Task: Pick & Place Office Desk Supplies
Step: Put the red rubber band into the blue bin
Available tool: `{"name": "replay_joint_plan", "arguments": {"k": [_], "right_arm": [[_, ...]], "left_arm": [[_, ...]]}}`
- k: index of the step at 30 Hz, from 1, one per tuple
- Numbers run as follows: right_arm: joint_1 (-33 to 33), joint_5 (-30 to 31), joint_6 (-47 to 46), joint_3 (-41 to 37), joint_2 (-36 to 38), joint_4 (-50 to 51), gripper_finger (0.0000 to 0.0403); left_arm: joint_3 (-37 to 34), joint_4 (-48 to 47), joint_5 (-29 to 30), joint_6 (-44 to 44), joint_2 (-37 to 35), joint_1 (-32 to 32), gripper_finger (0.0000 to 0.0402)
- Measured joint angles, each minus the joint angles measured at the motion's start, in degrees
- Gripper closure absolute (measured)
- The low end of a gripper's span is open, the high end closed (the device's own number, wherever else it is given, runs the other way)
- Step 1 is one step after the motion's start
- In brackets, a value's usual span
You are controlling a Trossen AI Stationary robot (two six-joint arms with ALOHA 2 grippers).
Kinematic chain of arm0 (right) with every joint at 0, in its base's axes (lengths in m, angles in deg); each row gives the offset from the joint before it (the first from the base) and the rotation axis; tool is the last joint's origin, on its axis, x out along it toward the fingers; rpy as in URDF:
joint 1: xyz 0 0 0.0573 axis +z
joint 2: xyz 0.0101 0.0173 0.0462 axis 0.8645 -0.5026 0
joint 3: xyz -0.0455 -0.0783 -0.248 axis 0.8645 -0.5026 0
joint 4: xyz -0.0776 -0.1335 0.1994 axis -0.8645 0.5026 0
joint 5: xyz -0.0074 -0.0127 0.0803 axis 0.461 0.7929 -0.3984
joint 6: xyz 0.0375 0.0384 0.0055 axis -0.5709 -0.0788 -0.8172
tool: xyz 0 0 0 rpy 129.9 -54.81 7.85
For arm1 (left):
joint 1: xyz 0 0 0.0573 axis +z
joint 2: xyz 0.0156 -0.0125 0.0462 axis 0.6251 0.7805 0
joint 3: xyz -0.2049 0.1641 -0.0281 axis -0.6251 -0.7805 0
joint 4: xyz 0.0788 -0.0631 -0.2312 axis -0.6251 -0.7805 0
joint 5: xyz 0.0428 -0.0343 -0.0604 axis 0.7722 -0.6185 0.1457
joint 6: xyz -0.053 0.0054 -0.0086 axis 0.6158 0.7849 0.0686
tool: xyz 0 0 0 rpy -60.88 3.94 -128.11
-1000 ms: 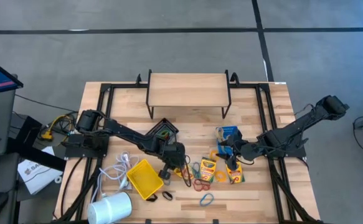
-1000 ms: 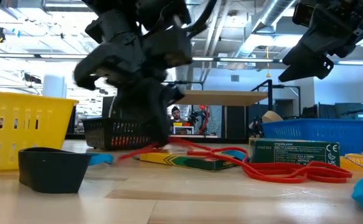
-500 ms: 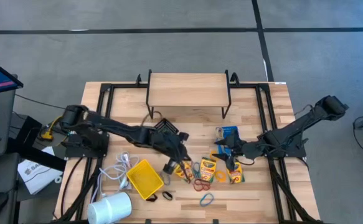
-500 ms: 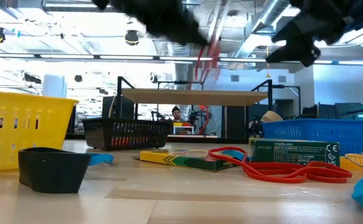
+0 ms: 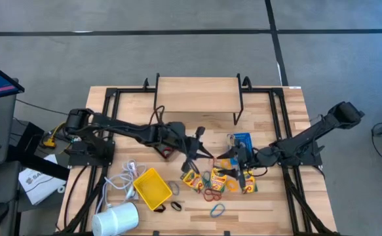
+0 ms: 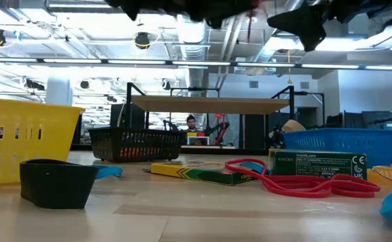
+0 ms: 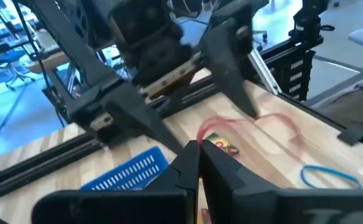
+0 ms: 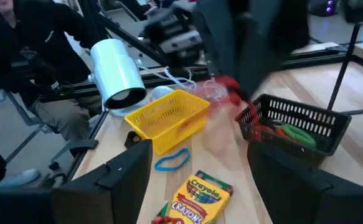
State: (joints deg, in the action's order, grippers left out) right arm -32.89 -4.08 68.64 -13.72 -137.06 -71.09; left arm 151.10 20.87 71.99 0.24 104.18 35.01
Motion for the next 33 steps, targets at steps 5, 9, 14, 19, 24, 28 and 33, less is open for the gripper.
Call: {"name": "replay_joint_plan", "arguments": {"k": [5,9,14,19,24,28,33], "right_arm": [[-0.7,-0.6,0.0,0.0,-0.6,-0.4,0.0143],[-1.8,-0.6,0.0,0.0,-0.7,-0.5,0.0143],[-2.8,-0.6,0.0,0.0,-0.7,-0.5,0.0143],[-3.1,-0.8,0.0,0.0,-0.7,-0.6,0.0146],[-3.1,-3.3,0.0,0.0,-0.7,-0.6,0.0215],[-3.1,-4.1,0.4,0.0,-0.7,0.5,0.0361],[-3.6,-3.8,0.4,0.0,-0.7,1.4,0.0398]], "left_arm": [[0.0,8.2,-4.0,0.8,4.0,0.2,0.0399],[0.0,12.2,-4.3,0.8,5.0,0.3,0.0399],[0.0,13.9,-6.0,1.0,4.8,-0.1,0.0399],[0.0,14.2,-6.3,0.9,4.6,-0.1,0.0399],[0.0,16.5,-6.1,0.8,4.6,-0.5,0.0399],[0.0,16.9,-6.3,0.8,4.6,-0.6,0.0396],[0.0,15.3,-6.1,-0.4,4.6,-0.6,0.036]]}}
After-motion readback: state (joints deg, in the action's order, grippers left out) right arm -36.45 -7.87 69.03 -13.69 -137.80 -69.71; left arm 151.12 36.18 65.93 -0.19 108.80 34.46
